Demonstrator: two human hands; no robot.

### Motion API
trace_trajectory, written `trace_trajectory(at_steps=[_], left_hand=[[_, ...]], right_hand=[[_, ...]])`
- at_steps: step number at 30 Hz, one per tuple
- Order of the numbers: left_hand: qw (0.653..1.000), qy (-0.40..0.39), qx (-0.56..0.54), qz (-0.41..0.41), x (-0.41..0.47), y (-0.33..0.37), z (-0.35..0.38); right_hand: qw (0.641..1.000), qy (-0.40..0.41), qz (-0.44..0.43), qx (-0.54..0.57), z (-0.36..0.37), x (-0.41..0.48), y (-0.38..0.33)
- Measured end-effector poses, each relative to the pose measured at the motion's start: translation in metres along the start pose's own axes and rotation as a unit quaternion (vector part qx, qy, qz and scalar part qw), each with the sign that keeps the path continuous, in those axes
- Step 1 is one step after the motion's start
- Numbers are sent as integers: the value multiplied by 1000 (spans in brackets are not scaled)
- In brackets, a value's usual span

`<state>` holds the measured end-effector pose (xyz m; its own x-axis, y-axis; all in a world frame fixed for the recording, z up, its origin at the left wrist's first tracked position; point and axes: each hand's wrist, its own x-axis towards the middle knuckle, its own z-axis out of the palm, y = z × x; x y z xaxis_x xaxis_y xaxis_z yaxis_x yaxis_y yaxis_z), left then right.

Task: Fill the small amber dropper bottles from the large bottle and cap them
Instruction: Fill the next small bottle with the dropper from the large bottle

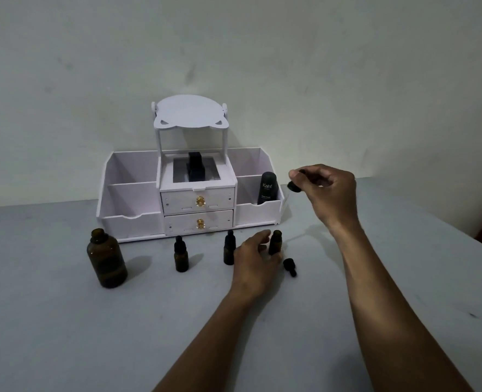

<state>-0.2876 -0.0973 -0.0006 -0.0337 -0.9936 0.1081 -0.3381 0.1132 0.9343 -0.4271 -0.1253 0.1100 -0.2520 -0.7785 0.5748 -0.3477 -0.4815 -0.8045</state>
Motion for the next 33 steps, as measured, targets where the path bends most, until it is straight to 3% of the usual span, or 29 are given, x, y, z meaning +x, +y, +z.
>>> trace_trajectory(at_steps=[6,10,16,20,23,28,33], left_hand=[[997,-71,9,8,-35,7,-42],[998,-47,11,46,-59,13,-89],[982,158,8,107,-80,3,-168],[941,320,-9,110,-80,-18,-210],[916,393,-7,84,-78,-37,-234],[951,305,-43,24,-68,-71,-252],[972,221,-69,37,-64,-84,-252]], right_hand=[[996,-6,9,94,5,-1,-22],[988,-65,10,142,30,-9,-44],[966,-143,2,216,87,-28,-78],[952,-160,28,258,128,-40,-92],[943,-157,50,289,155,-48,-100],[937,-171,53,300,186,-60,-103],[939,-180,47,288,200,-65,-103]])
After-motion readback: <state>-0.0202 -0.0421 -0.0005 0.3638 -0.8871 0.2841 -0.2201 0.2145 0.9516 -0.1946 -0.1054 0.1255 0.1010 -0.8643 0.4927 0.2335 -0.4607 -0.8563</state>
